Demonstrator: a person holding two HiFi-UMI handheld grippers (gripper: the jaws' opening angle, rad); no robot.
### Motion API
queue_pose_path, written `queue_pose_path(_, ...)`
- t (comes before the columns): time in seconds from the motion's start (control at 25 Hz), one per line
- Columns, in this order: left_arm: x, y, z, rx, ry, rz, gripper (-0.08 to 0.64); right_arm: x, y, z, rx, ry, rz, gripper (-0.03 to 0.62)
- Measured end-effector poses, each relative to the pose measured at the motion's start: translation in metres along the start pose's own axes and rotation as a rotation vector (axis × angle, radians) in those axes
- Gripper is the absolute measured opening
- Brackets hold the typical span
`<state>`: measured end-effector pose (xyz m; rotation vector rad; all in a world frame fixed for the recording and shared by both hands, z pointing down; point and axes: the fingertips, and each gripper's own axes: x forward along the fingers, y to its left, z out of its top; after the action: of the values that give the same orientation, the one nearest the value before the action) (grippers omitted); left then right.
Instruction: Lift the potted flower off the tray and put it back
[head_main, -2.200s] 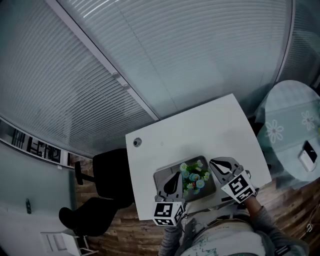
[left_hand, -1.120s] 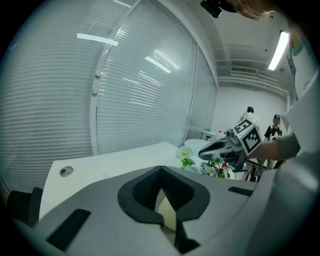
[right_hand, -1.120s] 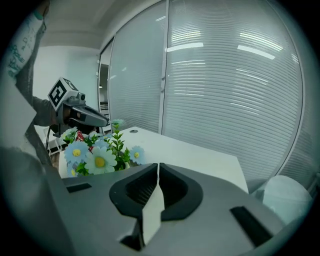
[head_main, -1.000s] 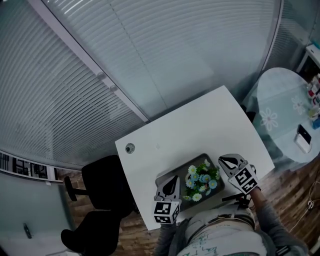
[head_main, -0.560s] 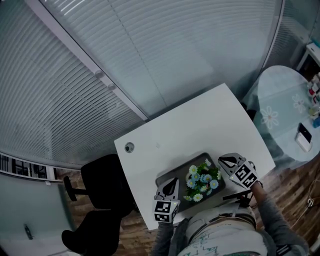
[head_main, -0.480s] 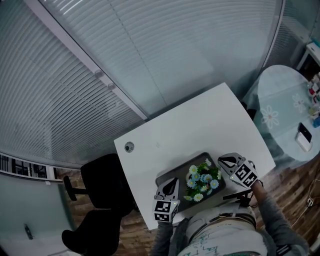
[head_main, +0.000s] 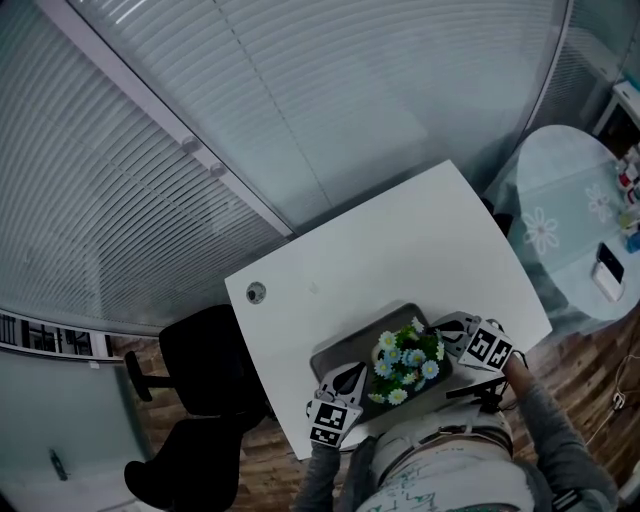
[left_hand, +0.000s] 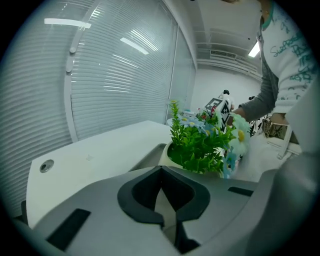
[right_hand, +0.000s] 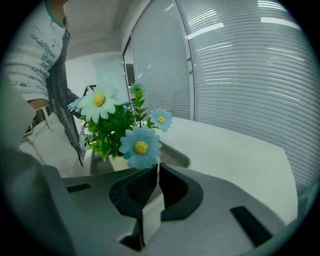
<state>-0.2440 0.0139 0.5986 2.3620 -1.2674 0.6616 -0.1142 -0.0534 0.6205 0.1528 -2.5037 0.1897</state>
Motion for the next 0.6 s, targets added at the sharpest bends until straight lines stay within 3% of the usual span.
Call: queue_pose_path(0.6, 0.002, -0.013, -0.008, 0.028, 0.008, -0.119, 0.012, 0.004, 0.027, 0.005, -0.022, 0.009, 0.223, 0.026)
